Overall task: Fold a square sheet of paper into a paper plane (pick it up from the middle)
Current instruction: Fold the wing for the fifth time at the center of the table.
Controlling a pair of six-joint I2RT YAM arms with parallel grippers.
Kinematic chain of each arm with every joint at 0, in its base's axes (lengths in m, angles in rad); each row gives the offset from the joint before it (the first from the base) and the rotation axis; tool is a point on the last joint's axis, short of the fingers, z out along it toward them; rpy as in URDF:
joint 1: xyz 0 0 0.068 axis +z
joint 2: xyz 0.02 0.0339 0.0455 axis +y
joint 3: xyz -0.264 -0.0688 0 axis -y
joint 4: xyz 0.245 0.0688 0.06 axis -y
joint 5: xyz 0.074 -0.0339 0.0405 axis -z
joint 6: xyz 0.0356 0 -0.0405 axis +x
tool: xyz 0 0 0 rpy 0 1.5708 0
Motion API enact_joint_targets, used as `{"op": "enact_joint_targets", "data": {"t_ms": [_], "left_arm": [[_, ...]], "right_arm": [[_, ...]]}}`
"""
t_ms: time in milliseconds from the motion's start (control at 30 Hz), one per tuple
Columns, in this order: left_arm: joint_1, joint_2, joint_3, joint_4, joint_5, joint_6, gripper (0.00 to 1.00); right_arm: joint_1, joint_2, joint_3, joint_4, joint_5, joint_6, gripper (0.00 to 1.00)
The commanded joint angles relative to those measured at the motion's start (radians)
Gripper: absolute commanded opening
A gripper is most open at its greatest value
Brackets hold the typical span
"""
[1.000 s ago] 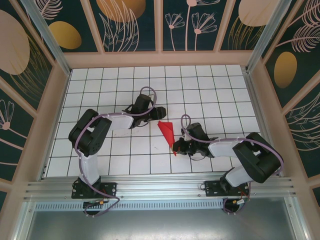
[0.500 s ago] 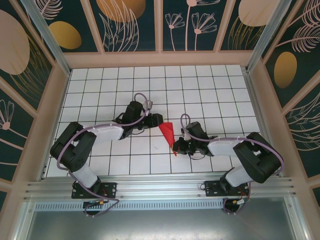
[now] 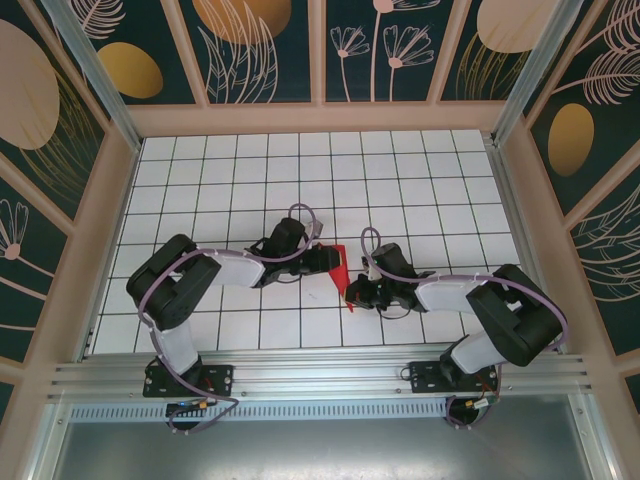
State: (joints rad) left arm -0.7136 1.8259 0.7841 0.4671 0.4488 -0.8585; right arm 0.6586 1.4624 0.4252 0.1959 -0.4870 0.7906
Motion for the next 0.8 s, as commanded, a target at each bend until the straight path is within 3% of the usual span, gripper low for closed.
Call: {"op": "enact_joint_targets", "data": {"t_ms": [0, 467, 767], "left_arm": [[-0.003, 0.043, 0.033, 0.029, 0.000, -0.013, 0.43], [-0.002, 0.128, 0.035, -0.009, -0.044, -0.027, 0.42], [-0.002, 0.130, 0.047, -0.031, -0.042, -0.022, 0.42]], "right_arm": [[0.003, 0.029, -0.010, -0.142, 0.090, -0.024, 0.00], [0.003, -0.095, 0.061, -0.169, 0.039, -0.037, 0.01], [0.003, -0.033, 0.142, -0.147, 0.030, -0.057, 0.02]]}}
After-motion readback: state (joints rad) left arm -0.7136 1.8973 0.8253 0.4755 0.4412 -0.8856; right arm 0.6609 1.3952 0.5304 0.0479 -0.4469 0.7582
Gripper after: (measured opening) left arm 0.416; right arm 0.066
